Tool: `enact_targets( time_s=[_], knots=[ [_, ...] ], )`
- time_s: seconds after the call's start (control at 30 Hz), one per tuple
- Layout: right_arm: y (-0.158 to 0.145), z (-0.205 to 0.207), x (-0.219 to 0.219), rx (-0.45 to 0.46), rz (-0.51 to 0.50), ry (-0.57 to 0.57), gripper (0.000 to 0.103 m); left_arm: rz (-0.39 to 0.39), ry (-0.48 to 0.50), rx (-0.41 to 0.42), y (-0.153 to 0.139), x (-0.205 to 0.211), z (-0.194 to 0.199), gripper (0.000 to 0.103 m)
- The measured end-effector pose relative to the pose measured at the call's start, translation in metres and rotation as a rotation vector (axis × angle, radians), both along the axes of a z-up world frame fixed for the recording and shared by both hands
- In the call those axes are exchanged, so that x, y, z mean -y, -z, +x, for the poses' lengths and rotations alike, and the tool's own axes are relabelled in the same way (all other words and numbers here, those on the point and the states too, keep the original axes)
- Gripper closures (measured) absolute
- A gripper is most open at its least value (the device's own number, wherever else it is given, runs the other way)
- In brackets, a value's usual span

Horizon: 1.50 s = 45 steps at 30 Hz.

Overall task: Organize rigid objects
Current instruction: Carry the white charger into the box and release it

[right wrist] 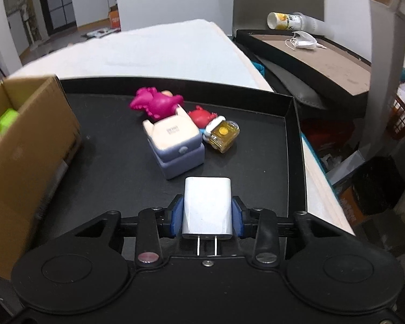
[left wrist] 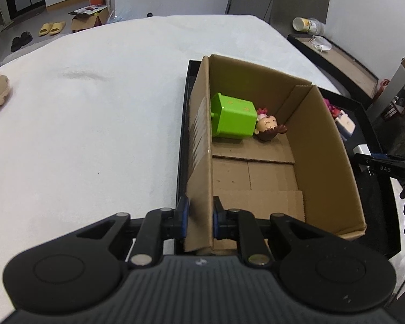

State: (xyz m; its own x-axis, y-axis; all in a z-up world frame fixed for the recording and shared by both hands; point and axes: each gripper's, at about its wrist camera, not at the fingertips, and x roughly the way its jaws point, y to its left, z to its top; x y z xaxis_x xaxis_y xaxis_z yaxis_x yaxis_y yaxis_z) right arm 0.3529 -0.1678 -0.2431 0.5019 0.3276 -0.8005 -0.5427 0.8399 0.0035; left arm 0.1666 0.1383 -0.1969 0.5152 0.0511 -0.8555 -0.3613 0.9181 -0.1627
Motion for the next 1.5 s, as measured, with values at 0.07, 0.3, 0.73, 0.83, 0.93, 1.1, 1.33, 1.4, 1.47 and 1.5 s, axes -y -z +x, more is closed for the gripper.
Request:
enact_targets(
  time_s=[0.07, 0.3, 0.73, 0.83, 0.93, 1.1, 1.33, 1.4, 1.47, 1.5],
  knots=[
    [-0.007, -0.004, 0.000, -0.005, 0.005, 0.008, 0.067, -0.011, 0.001, 0.014, -0.001, -0.002, -0.002, 0.087],
    [-0.036, -0.018, -0.012, 0.005, 0.009, 0.009, 0.067, -0.015, 0.016, 0.033, 0.000, -0.002, -0.005, 0.087],
    [-0.098, -0.038, -0.064, 0.079, -0.011, -0.065, 0.067, -0.046, 0.023, 0.045, 0.002, -0.008, -0.009, 0.086],
    [-0.108, -0.042, -0.081, 0.099, -0.017, -0.095, 0.067, -0.044, 0.030, 0.052, 0.002, -0.008, -0.009, 0.086],
    [-0.114, -0.046, -0.097, 0.111, -0.024, -0.121, 0.067, -0.060, 0.027, 0.059, 0.003, -0.011, -0.010, 0.086],
    [-0.119, -0.051, -0.121, 0.120, -0.033, -0.151, 0.067, -0.076, 0.026, 0.072, 0.003, -0.015, -0.013, 0.085],
    [-0.121, -0.061, -0.149, 0.137, -0.071, -0.190, 0.067, -0.094, 0.026, 0.087, 0.004, -0.020, -0.015, 0.085],
    [-0.120, -0.062, -0.157, 0.138, -0.088, -0.198, 0.067, -0.098, 0.028, 0.089, 0.004, -0.022, -0.016, 0.085],
    [-0.119, -0.063, -0.164, 0.132, -0.100, -0.204, 0.067, -0.100, 0.031, 0.089, 0.005, -0.022, -0.016, 0.085],
    [-0.118, -0.063, -0.169, 0.130, -0.108, -0.208, 0.067, -0.104, 0.033, 0.090, 0.005, -0.023, -0.016, 0.084]
  ],
)
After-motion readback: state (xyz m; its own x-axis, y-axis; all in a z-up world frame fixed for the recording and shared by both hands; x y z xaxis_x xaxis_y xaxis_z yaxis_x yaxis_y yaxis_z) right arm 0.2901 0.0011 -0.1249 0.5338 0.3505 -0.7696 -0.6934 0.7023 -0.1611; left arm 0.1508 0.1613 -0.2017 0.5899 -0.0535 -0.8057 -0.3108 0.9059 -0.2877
